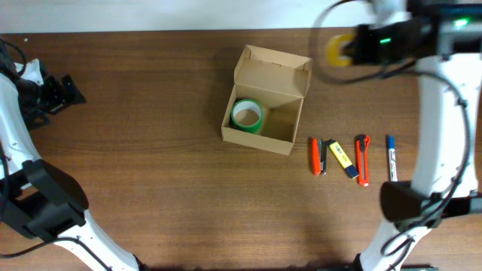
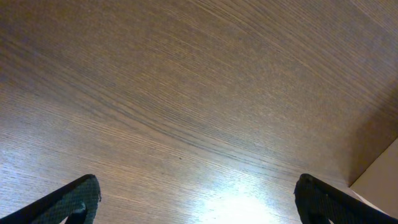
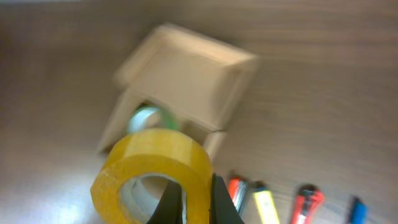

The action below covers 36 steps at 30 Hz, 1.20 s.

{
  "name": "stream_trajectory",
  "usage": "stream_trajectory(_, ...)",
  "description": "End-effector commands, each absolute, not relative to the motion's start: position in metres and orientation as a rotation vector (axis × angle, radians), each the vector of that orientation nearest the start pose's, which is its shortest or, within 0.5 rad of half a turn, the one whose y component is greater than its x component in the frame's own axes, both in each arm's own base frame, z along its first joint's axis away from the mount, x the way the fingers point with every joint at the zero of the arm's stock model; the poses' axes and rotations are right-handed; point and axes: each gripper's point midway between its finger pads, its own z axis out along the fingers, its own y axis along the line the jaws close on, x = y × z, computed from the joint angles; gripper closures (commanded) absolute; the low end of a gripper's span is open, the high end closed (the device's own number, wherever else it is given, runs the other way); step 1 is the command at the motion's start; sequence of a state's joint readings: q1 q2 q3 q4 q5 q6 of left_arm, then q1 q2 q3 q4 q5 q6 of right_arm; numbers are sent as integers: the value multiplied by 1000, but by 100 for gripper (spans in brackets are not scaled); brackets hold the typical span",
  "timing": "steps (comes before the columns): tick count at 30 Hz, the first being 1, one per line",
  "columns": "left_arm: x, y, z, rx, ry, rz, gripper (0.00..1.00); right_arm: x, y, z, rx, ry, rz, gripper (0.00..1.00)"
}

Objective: Pack container
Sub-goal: 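Grasp the yellow tape roll with the right gripper and lift, then carry the yellow tape over the box and lower it onto green tape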

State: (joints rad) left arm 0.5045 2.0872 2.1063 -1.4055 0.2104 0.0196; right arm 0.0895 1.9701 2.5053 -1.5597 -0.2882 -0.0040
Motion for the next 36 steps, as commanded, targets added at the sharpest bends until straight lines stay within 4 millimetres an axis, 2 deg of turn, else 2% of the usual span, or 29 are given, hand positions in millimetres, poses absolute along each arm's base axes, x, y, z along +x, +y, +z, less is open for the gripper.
stream_trajectory(1, 400, 179, 171, -643, 2824, -237, 0, 411, 132, 319, -463, 2577, 291, 96)
stream_trajectory(3, 400, 179, 171, -643, 2824, -237, 1, 410, 154, 309, -554, 2578, 191, 96)
stream_trajectory(8, 400, 179, 171, -643, 2824, -237, 0, 420, 187, 276, -695, 2593, 73, 96)
stream_trajectory(13, 400, 179, 171, -643, 2823, -237, 0, 435, 196, 220, -731, 2706, 27, 96)
stream_trajectory(16, 400, 179, 171, -643, 2823, -237, 0, 443, 197, 179, -737, 2795, 8, 96)
stream_trajectory(21, 400, 179, 171, -643, 2824, -237, 1, 454, 202, 139, -753, 2850, -7, 96)
stream_trajectory(25, 400, 179, 171, -643, 2824, -237, 0, 462, 206, 125, -747, 2849, -7, 96)
stream_trajectory(30, 400, 179, 171, -643, 2823, -237, 1, 468, 210, 124, -733, 2829, 7, 96)
stream_trajectory(36, 400, 179, 171, -643, 2823, -237, 0, 462, 217, 124, -750, 2841, 71, 96)
